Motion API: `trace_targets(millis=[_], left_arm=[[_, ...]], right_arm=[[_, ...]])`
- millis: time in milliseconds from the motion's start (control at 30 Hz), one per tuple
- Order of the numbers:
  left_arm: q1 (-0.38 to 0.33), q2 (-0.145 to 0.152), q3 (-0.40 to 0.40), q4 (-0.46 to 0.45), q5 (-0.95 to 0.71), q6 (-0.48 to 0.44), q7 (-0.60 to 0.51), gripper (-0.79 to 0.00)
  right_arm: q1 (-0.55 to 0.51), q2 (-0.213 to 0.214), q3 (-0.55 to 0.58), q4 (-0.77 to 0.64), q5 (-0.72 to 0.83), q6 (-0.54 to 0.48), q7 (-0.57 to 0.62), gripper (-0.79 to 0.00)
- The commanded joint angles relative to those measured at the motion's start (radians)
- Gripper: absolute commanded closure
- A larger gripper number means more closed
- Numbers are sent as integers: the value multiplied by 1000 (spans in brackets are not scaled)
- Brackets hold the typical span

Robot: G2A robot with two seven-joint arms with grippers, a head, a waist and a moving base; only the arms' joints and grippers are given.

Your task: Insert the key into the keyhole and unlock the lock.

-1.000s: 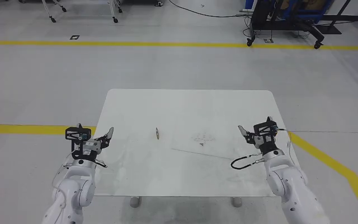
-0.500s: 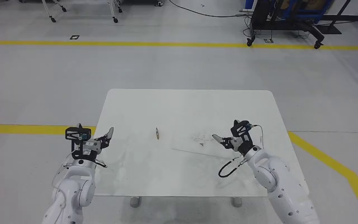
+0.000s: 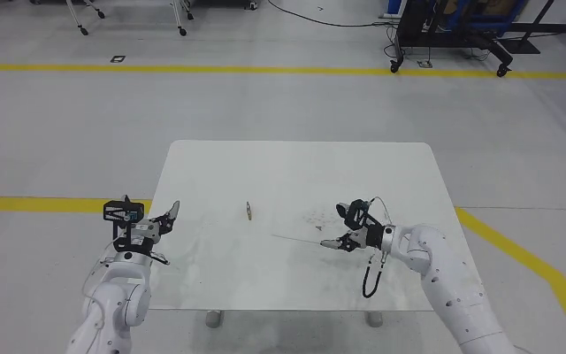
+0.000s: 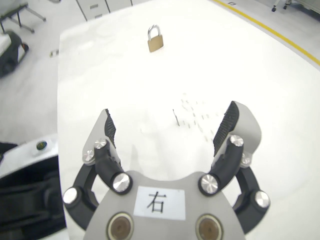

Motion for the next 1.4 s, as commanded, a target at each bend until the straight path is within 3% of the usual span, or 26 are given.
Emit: trace_targets(millis=[0,67,133,233,567,733,933,967,1000,1367], left_arm=[[0,0,0,0,0,0,0,-785],[0,0,0,0,0,0,0,-785],[0,0,0,0,0,0,0,-785],[0,0,0,0,0,0,0,-785],[0,0,0,0,0,0,0,-785],[0,0,0,0,0,0,0,-785],[0,0,0,0,0,0,0,-785],[0,0,0,0,0,0,0,-785],[0,0,0,0,0,0,0,-785],[0,0,0,0,0,0,0,-785]], right_arm=[[18,1,-19,4,-89,10,-30,-551],[35,2,-37,13,-140,11,-53,-385],[56,1,-58,35,-175,21,-62,-357],[93,-3,-99,68,-218,17,-59,-391],[158,-10,-174,138,-280,27,-56,-348],[181,-14,-205,152,-299,33,-47,-286],[200,-17,-228,173,-301,39,-35,-292],[200,-17,-228,173,-301,39,-35,-31],[200,-17,-228,173,-301,39,-35,0],[200,-17,-228,173,-301,39,-35,0]])
